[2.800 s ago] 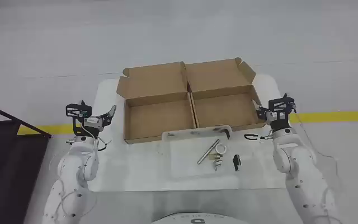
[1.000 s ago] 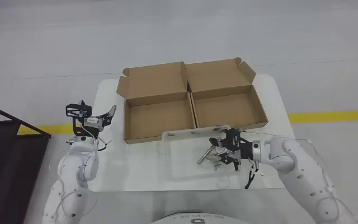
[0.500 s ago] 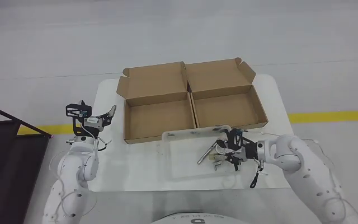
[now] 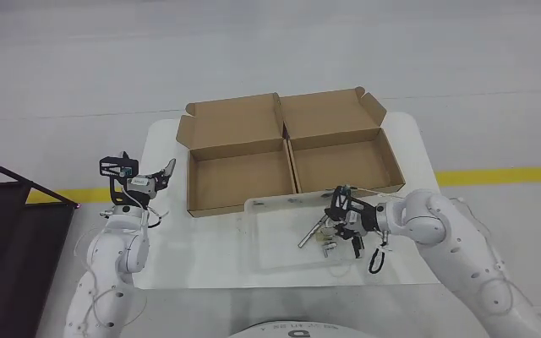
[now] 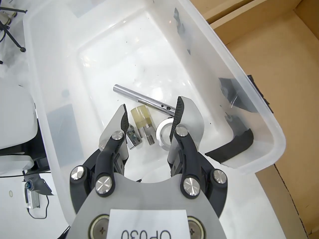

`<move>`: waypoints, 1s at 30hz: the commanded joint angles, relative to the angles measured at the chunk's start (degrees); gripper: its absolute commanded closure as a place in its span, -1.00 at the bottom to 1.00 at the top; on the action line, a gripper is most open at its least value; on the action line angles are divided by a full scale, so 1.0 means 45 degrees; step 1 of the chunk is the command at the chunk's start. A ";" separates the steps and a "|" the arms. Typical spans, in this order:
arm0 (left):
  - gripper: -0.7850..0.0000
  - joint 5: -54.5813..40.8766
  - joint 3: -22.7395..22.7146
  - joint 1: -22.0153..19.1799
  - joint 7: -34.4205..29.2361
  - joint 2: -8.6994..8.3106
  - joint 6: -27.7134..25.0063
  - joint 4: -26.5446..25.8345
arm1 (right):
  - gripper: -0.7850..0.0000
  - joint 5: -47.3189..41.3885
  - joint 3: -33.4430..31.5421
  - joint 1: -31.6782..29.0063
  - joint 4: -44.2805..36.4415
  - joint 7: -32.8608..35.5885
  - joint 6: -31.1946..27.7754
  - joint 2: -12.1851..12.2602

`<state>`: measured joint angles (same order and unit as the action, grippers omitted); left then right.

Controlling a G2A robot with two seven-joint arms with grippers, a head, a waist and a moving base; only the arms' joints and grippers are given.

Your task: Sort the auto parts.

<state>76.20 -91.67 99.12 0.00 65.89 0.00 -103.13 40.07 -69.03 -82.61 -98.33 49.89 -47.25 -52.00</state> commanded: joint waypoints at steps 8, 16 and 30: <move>-1.00 0.0000 0.0000 0.0000 0.0000 0.0000 0.0000 0.0000 | 0.13 -0.0393 0.1773 0.1174 0.0012 0.2303 0.0717 -0.0114; -1.00 0.0000 0.0000 0.0000 0.0000 0.0000 0.0000 0.0000 | 0.15 -0.0517 0.2171 0.1572 0.0360 0.2634 0.1048 -0.0082; -1.00 0.0000 0.0000 0.0000 0.0000 0.0000 0.0000 0.0000 | 0.32 0.0936 0.3212 0.2294 0.0589 0.2235 0.1900 -0.0214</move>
<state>76.20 -91.67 99.12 0.00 65.89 0.00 -103.13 43.42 -55.22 -72.64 -95.80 60.15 -39.14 -52.83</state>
